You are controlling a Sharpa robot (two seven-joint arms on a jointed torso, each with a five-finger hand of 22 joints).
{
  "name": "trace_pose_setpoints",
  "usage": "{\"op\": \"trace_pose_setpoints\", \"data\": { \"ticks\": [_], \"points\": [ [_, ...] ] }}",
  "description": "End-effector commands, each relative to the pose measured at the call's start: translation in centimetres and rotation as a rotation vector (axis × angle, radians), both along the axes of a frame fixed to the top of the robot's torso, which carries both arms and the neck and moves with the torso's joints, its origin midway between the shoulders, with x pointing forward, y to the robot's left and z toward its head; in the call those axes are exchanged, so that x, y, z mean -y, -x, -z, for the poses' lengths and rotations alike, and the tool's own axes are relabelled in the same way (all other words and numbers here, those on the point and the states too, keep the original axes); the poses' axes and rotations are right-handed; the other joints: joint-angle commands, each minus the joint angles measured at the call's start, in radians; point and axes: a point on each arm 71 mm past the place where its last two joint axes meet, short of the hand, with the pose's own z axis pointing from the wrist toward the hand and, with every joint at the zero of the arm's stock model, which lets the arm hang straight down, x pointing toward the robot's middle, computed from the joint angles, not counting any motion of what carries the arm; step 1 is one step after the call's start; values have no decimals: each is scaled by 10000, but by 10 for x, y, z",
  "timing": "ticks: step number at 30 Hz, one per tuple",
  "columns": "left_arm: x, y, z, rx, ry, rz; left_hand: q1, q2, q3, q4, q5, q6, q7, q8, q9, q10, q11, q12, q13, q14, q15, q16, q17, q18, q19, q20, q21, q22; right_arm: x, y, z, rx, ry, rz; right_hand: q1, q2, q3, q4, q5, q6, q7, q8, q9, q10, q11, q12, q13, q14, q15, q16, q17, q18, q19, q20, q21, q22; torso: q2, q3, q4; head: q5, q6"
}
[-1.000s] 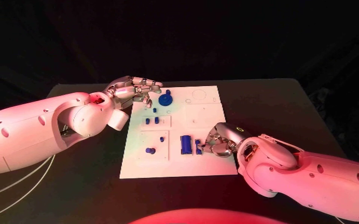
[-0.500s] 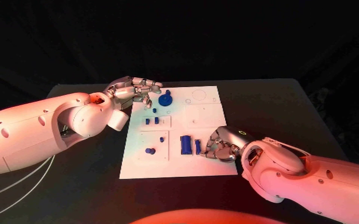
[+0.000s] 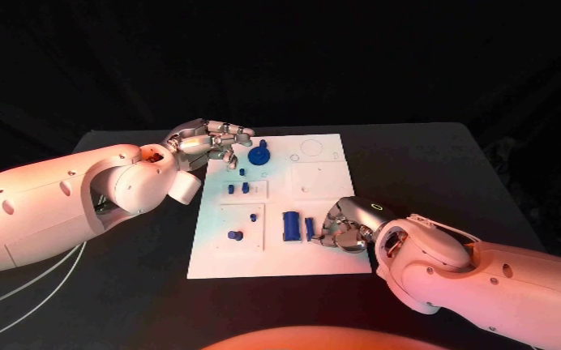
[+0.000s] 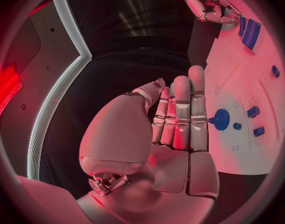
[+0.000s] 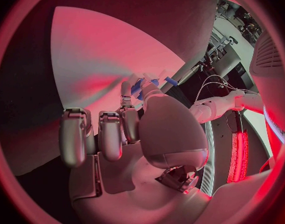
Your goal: Assemble the parts on the task board
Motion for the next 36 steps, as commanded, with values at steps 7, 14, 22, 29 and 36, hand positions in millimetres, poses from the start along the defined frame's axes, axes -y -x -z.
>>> {"op": "trace_pose_setpoints", "data": {
  "ticks": [7,14,22,29,36],
  "points": [
    [2,1,-1,53,55,211,-69,90,44,20,26,-80,25,59,17,-94,10,54,13,-88,-18,-1,-29,129,2,83,-65,-22,-3,-3,3,35,414,-124,472,70,78,-285,-682,-30,-66,137,35,95,-50,92,1305,934,-101,32,1938,-7,714,-79,3,1965,-19,-5,-5,-42,8],
    [2,1,-1,34,50,227,-58,88,48,12,28,-85,21,61,17,-98,6,59,13,-90,-18,1,-31,129,2,84,-67,-24,-4,-4,6,-26,725,-189,545,76,99,-335,-801,-44,-66,147,34,90,-51,82,1300,931,-99,25,1928,-7,713,-80,-3,1965,-7,4,-12,-37,47],
    [1,1,-1,29,30,187,-47,84,52,2,28,-89,19,63,17,-101,4,64,13,-92,-19,3,-34,130,3,84,-69,-26,-3,0,1,271,435,-197,536,36,74,-343,-846,-55,-53,152,33,82,-43,62,1291,927,-96,11,1909,-1,707,-78,-32,1952,-23,7,-4,-21,76],
    [-1,1,1,113,128,304,-98,3,0,9,16,-123,37,75,18,-140,22,88,11,-117,-5,12,-55,127,-4,93,-90,-41,3,5,-10,454,-420,-323,365,-129,-85,-241,-894,-260,58,76,-19,-152,50,-428,1042,827,-25,-306,1498,101,571,-20,-555,1701,-72,-17,-23,-3,111],
    [-2,-4,6,415,287,-107,-204,-36,-74,72,10,-128,38,108,27,-150,30,136,14,-142,11,28,-77,125,-15,109,-119,-61,22,-11,-20,-776,-2986,277,988,-80,56,-345,-600,-1049,439,-303,-230,-1843,389,-3633,-700,228,259,-2149,-520,756,-487,221,-4173,-115,-305,-150,-41,-50,208]
  ]
}}
